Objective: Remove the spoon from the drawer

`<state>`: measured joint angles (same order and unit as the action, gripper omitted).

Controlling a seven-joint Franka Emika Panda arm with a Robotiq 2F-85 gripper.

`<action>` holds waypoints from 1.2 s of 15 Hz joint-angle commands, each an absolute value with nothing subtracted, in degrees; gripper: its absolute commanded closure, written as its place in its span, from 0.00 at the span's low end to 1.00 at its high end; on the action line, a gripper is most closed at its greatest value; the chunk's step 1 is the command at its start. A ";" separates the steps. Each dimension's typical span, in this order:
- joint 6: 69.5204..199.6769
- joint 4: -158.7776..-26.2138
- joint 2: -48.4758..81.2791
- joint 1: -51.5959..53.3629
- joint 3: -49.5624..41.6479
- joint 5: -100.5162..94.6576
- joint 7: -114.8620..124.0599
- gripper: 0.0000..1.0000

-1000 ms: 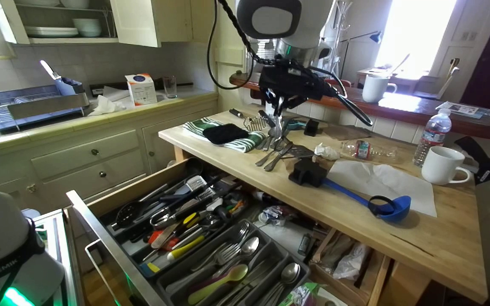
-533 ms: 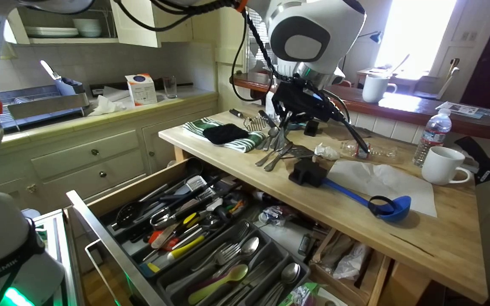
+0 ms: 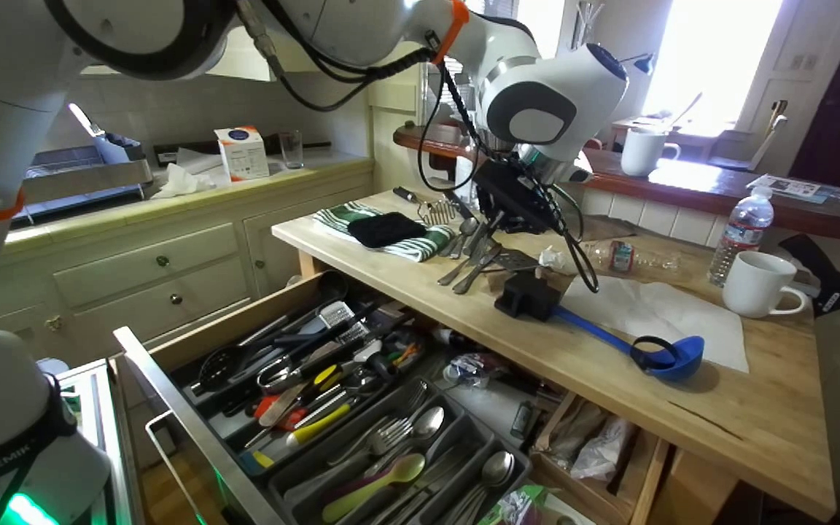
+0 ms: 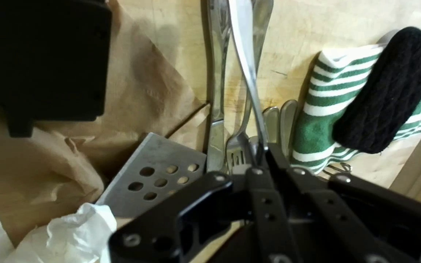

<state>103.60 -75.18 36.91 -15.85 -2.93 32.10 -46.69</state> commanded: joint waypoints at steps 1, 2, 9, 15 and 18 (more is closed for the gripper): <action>103.35 -69.14 42.01 -16.38 -1.52 28.82 -39.36 0.98; 103.63 -68.24 42.88 -16.31 -1.38 27.70 -37.90 0.98; 102.41 -63.42 46.87 -15.82 -0.14 19.21 -31.17 0.98; 101.28 -60.57 48.96 -15.78 1.07 14.80 -30.34 0.98; 100.96 -59.61 49.62 -15.84 1.53 13.67 -30.42 0.98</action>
